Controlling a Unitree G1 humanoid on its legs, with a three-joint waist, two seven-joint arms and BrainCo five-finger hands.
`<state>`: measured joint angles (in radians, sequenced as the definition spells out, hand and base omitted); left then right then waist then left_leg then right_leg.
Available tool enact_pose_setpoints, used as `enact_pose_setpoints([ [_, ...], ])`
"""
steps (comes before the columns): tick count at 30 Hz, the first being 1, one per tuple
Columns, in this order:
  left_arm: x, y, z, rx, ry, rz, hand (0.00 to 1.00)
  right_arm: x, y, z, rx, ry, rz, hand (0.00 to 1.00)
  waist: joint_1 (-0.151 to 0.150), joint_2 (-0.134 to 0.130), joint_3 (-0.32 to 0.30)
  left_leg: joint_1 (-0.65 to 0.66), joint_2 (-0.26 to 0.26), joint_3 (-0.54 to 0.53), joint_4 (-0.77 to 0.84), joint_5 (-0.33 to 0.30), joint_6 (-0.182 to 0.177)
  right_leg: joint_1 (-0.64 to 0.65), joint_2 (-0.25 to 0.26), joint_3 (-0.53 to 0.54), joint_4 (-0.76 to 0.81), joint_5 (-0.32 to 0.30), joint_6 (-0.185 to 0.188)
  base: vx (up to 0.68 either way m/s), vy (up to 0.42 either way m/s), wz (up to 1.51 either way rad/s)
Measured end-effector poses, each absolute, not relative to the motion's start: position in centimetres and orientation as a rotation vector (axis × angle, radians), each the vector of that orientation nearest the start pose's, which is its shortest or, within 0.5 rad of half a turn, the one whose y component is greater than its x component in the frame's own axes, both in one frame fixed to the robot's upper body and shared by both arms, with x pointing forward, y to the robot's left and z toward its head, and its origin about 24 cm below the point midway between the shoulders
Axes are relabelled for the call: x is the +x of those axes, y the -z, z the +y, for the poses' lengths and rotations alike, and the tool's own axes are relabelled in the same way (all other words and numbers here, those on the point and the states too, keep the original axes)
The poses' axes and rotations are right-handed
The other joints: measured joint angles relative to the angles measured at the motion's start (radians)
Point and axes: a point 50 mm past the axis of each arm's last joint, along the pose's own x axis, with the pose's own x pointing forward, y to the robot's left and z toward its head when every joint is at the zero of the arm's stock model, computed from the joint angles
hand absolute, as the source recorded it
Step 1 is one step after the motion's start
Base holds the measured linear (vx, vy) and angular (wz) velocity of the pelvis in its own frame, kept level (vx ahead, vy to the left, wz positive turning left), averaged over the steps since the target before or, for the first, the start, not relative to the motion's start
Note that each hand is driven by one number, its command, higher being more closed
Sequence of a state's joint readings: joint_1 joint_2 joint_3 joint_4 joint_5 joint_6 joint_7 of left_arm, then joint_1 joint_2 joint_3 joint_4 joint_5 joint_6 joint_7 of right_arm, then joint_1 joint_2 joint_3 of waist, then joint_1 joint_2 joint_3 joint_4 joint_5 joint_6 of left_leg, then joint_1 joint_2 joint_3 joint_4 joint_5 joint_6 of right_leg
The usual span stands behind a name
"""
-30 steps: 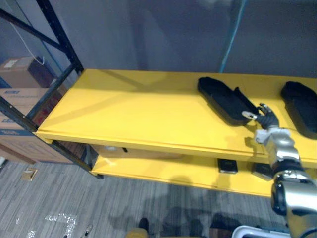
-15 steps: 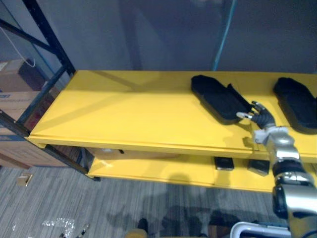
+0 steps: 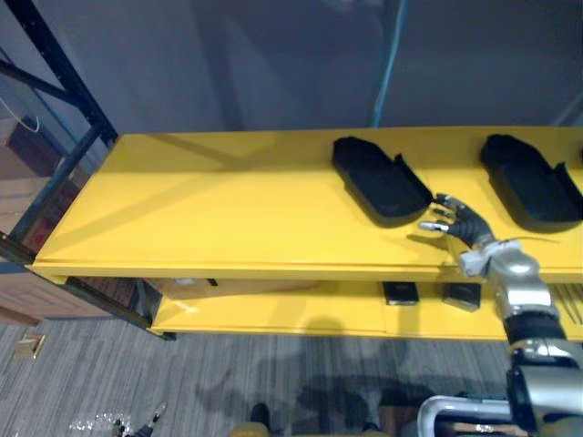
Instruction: Walk over and take plastic housings, then place them on the shelf
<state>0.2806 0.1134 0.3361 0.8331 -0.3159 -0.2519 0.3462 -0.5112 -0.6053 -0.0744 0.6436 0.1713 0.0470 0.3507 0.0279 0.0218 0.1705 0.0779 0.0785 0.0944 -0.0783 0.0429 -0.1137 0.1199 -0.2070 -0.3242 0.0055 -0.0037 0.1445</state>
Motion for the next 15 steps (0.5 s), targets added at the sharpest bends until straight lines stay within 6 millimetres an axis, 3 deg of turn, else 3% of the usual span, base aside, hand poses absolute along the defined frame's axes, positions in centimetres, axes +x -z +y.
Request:
enact_pose_setpoints([
  [4,5.4,12.8,27.5,-0.084,-0.957,0.788,0.0,33.1,-9.7,-30.0,-0.367,0.022,0.149,0.0,-0.003,0.0,0.0,0.0,0.0,0.001,0.0,0.0,0.0,-0.002,0.0,0.001,0.0,0.0,0.001,0.0,0.0,0.0],
  [7,5.6,12.7,27.5,-0.083,-0.957,0.782,0.0,33.0,-10.4,-30.7,-0.41,0.194,0.068,0.0,-0.009,-0.001,-0.003,-0.011,0.001,0.003,0.0,0.0,0.0,-0.014,0.0,0.005,0.003,0.002,0.002,0.0,0.0,-0.01],
  [15,5.8,12.7,27.2,-0.092,-0.964,0.78,0.0,32.6,-11.9,-31.5,-0.383,0.47,-0.076,0.0,-0.013,-0.001,-0.004,-0.01,0.001,0.004,0.003,0.0,0.0,-0.013,0.0,0.007,0.006,0.002,0.002,0.0,0.0,0.0],
])
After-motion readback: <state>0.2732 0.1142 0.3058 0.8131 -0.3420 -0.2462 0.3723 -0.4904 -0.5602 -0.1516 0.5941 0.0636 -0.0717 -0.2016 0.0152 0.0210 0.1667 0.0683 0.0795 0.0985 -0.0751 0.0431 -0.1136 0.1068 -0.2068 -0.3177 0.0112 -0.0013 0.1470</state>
